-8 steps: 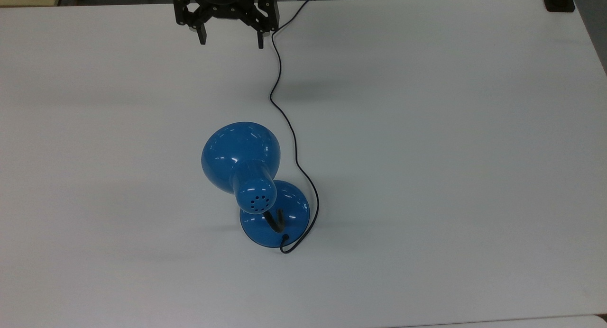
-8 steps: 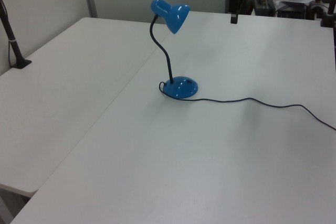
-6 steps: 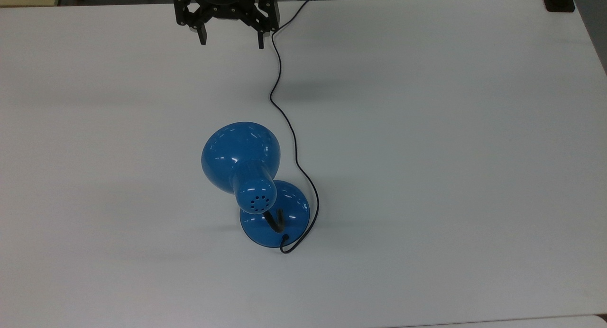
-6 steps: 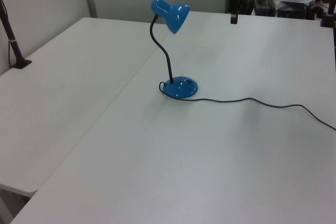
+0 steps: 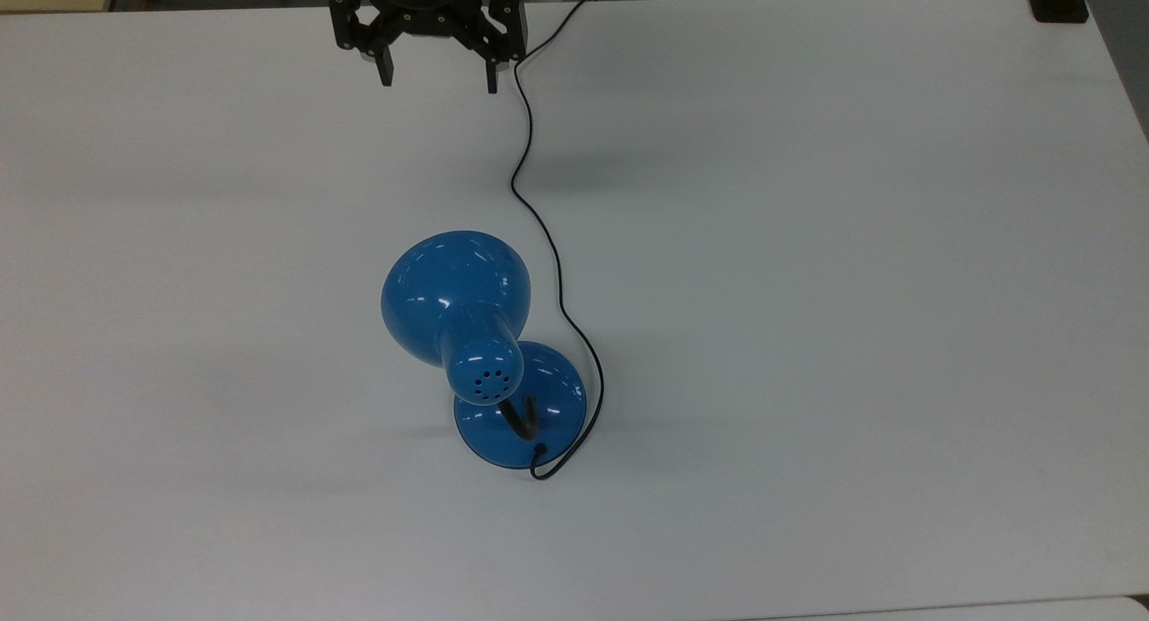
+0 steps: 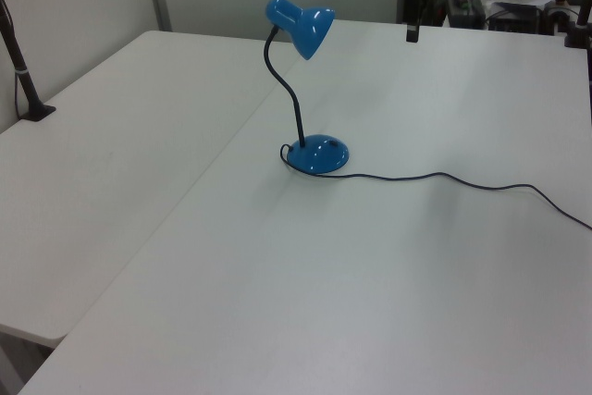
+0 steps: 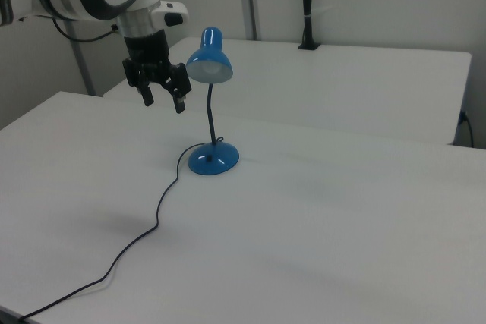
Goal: Turn on the lamp
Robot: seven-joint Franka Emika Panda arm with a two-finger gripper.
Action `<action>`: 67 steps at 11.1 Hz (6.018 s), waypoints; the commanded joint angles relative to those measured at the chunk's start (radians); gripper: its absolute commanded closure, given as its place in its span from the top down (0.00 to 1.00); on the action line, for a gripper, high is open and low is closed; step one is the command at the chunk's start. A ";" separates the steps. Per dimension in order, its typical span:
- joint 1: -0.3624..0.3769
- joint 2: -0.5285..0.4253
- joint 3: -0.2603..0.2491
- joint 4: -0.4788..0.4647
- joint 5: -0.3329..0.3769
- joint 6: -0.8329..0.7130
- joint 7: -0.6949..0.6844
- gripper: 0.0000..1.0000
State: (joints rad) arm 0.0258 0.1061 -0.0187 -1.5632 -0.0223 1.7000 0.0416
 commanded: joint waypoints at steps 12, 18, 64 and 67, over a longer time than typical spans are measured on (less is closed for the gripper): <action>0.032 0.041 -0.004 -0.194 -0.001 0.267 -0.141 0.05; 0.036 0.234 0.011 -0.221 0.001 0.662 -0.141 0.09; 0.005 -0.079 0.026 -0.218 -0.079 0.138 0.017 0.76; -0.001 -0.092 0.017 -0.164 -0.088 0.040 0.020 1.00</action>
State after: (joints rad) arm 0.0249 0.0282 0.0084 -1.7630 -0.0963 1.8201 0.0409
